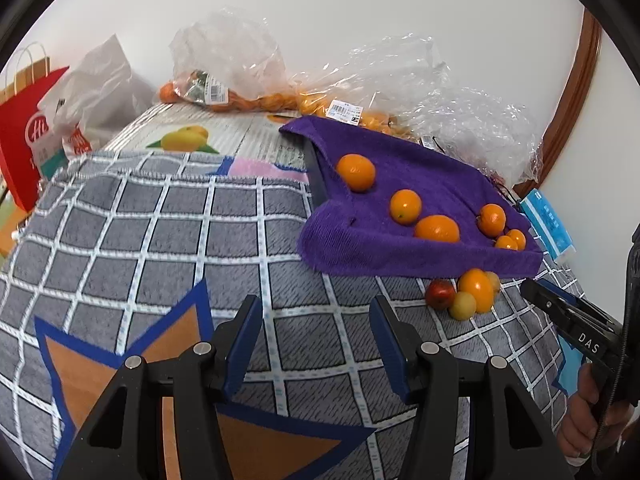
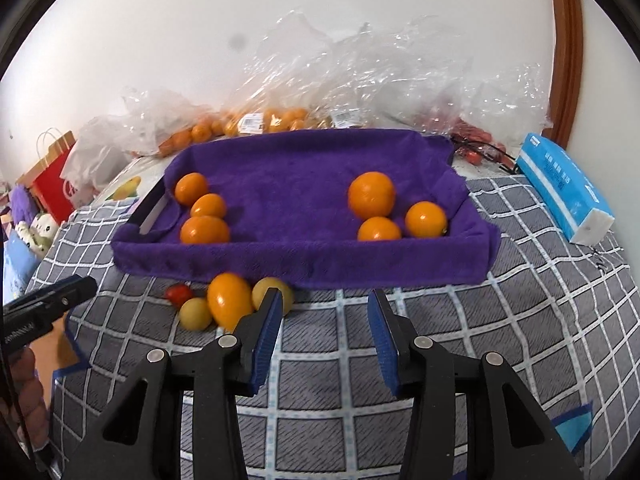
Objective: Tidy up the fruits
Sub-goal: 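Move both open tools back to the fruit row beside the tray, then grasp a yellow round fruit with the right tool while the left tool approaches the row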
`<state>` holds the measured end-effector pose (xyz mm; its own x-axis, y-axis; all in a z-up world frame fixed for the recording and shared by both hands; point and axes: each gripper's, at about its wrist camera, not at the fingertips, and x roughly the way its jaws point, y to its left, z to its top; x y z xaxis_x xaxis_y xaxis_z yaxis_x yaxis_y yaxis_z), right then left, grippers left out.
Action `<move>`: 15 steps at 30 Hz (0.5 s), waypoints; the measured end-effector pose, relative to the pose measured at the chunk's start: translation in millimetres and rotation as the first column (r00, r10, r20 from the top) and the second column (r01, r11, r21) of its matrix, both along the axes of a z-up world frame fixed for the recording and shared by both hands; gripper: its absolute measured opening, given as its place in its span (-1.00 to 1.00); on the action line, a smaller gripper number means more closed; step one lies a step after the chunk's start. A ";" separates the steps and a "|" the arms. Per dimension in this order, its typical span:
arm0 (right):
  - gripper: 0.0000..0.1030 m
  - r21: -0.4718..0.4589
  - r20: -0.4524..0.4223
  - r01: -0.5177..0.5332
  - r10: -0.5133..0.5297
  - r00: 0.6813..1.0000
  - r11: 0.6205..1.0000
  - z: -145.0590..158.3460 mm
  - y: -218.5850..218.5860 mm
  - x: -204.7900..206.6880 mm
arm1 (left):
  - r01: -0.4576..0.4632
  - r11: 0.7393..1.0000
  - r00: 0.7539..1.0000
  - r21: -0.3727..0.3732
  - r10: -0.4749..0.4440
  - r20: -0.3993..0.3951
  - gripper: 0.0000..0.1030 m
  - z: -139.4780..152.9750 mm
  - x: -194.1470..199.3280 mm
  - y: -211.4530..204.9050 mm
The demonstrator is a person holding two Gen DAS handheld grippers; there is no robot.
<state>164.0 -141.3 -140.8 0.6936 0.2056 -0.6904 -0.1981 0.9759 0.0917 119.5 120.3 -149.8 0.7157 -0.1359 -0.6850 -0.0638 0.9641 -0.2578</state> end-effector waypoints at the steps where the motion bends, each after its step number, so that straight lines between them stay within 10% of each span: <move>1: -0.18 0.000 -0.003 -0.008 0.008 1.000 1.000 -1.1 1.9 0.0 | 0.000 1.000 1.000 -0.005 0.000 0.002 0.03 -2.8 -1.3 1.0; 15: -0.48 0.082 -0.053 -0.069 0.074 0.996 0.994 -16.4 19.6 26.8 | 0.003 0.999 1.000 -0.042 -0.004 -0.022 0.00 -6.1 0.0 4.3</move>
<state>190.8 -121.7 -157.1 0.6357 0.3094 -0.7072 -0.2592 0.9485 0.1819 119.4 124.6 -155.9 0.7001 -0.1672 -0.6942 -0.0668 0.9526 -0.2968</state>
